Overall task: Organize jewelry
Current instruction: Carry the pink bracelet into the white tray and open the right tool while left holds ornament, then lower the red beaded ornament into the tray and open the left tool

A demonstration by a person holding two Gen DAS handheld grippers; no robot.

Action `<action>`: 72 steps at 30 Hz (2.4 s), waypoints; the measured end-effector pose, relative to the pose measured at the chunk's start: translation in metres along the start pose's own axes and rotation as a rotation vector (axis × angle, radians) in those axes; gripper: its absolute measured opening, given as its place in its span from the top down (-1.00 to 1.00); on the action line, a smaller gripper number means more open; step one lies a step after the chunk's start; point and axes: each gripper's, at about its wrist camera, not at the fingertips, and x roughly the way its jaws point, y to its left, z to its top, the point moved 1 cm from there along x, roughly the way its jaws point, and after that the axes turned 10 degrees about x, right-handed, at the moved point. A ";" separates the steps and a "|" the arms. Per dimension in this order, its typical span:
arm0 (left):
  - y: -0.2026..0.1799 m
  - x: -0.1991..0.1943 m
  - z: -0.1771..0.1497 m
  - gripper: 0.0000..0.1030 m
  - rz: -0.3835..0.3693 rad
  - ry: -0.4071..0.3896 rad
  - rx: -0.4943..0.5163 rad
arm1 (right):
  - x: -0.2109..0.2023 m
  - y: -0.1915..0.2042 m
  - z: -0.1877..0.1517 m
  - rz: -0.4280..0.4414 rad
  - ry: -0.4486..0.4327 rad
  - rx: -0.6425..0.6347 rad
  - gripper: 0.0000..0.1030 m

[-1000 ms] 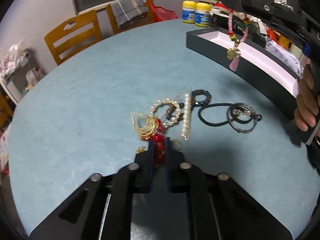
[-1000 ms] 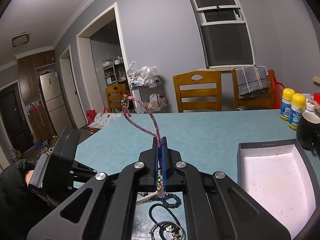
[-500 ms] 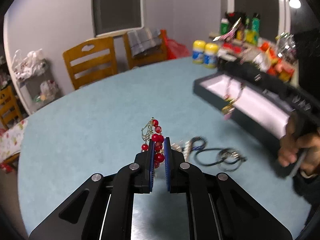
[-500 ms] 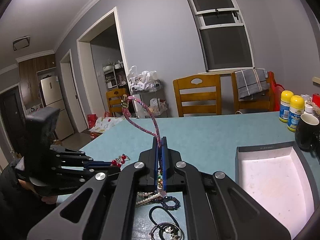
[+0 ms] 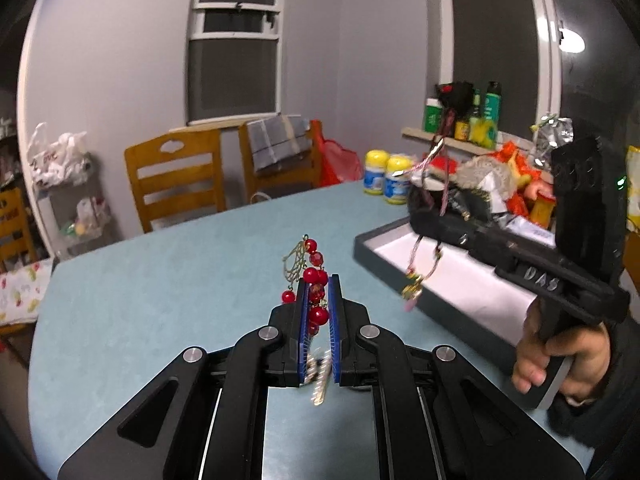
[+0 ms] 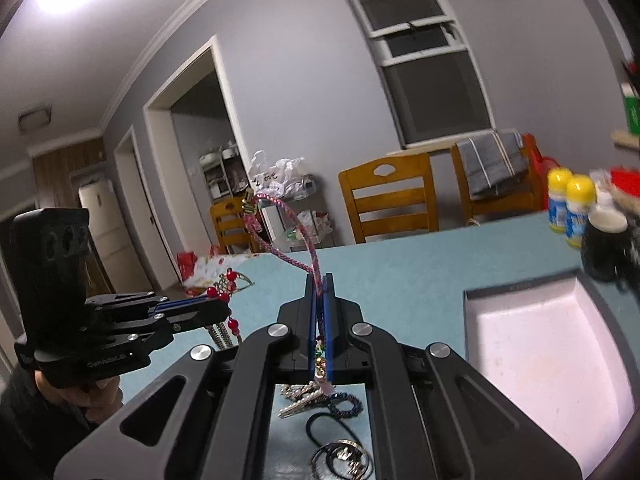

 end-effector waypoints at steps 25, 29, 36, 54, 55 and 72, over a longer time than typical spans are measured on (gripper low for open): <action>-0.161 0.040 0.053 0.82 -0.242 -0.068 0.099 | -0.147 -0.113 -0.003 -0.327 -0.041 0.113 0.95; -0.179 0.063 0.042 0.82 -0.246 -0.041 0.100 | -0.151 -0.128 -0.011 -0.380 -0.010 0.114 0.95; -0.188 0.090 0.023 0.82 -0.234 0.052 0.137 | -0.134 -0.143 -0.022 -0.436 0.082 0.130 0.95; -0.199 0.112 0.006 0.81 -0.247 0.170 0.191 | -0.114 -0.160 -0.028 -0.503 0.209 0.181 0.95; -0.198 0.112 0.006 0.81 -0.248 0.176 0.188 | -0.113 -0.161 -0.029 -0.504 0.217 0.184 0.95; -0.200 0.106 0.007 0.45 -0.260 0.173 0.198 | -0.108 -0.156 -0.030 -0.536 0.230 0.133 0.51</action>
